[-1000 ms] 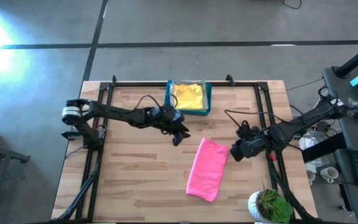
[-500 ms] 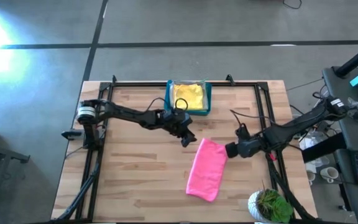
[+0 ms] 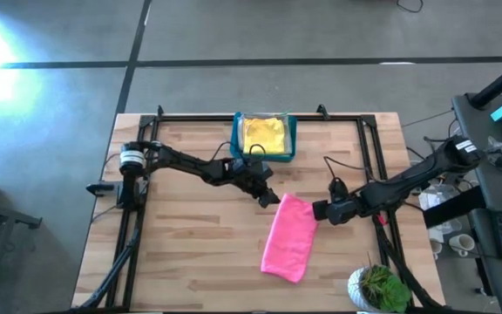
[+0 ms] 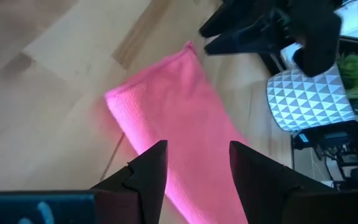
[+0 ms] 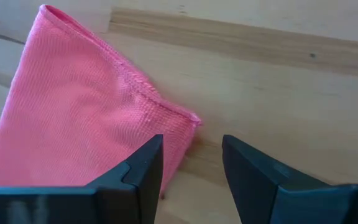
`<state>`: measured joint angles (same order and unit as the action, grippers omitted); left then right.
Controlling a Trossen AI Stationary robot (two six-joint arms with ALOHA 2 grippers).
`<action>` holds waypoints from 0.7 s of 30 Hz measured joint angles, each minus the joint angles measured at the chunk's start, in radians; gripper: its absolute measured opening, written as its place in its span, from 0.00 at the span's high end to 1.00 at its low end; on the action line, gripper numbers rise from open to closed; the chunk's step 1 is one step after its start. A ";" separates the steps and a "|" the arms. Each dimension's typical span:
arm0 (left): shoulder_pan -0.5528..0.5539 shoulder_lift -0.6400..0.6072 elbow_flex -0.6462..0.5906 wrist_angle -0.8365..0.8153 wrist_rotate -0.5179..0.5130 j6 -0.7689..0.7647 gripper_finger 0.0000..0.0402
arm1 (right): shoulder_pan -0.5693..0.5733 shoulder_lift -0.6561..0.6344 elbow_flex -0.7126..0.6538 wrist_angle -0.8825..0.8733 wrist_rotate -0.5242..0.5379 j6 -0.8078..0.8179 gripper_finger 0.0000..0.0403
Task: Fold microfiber towels
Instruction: Fold the pink microfiber cloth
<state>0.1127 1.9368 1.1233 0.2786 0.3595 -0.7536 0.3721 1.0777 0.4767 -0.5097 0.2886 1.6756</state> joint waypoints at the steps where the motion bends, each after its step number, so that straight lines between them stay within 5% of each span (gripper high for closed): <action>1: -0.001 0.002 0.000 0.009 0.000 0.000 0.61 | 0.000 0.013 0.000 0.013 0.000 0.000 0.62; 21: -0.002 0.003 -0.004 0.001 0.006 0.001 0.61 | -0.052 0.188 0.001 0.239 0.022 -0.142 0.64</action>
<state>0.1112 1.9396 1.1191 0.2794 0.3653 -0.7528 0.3203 1.2659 0.4774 -0.2710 0.3104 1.5333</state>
